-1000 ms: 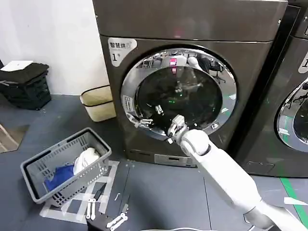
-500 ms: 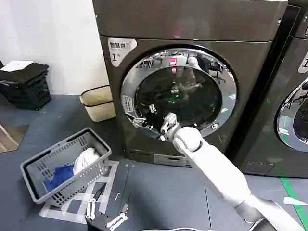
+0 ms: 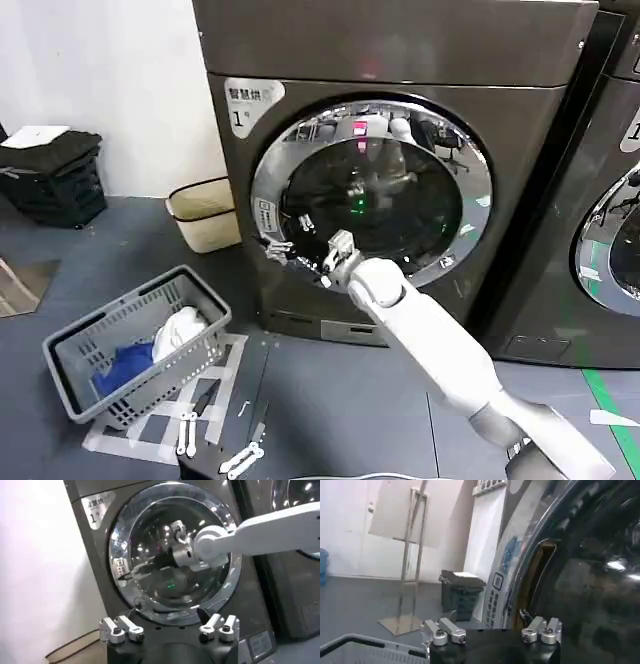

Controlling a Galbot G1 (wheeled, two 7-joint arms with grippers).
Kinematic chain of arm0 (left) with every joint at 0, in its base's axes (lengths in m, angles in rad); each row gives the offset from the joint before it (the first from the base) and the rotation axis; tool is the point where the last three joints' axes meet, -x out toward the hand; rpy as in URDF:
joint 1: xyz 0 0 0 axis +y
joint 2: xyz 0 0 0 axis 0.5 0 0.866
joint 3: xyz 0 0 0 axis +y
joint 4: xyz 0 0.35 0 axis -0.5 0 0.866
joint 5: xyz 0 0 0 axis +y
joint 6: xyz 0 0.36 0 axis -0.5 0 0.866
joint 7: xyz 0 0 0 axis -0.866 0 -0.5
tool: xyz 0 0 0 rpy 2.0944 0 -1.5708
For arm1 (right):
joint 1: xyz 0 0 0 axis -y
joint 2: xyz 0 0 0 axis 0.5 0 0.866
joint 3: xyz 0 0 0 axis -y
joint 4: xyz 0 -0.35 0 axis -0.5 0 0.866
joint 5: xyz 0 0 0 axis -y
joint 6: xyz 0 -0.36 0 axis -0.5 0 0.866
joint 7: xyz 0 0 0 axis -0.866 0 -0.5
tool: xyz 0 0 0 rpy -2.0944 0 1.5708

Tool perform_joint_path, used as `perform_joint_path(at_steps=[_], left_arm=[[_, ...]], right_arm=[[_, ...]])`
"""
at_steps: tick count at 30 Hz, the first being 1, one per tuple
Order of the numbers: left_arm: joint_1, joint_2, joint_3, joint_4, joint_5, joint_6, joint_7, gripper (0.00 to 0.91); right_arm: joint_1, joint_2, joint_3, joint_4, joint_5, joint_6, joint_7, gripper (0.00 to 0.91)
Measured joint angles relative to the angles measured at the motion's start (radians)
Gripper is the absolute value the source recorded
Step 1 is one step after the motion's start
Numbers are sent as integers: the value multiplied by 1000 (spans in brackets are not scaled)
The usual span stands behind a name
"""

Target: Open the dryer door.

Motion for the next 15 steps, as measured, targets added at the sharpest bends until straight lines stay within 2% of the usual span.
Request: perform_joint_path(at_steps=[8, 15], left_arm=[[0, 0, 0, 2, -1, 0, 0, 907], [-2, 0, -1, 3, -3, 0, 0, 907]], right_arm=[[17, 13, -4, -38, 0, 17, -49, 907], [6, -3, -4, -24, 17, 35, -136, 907]])
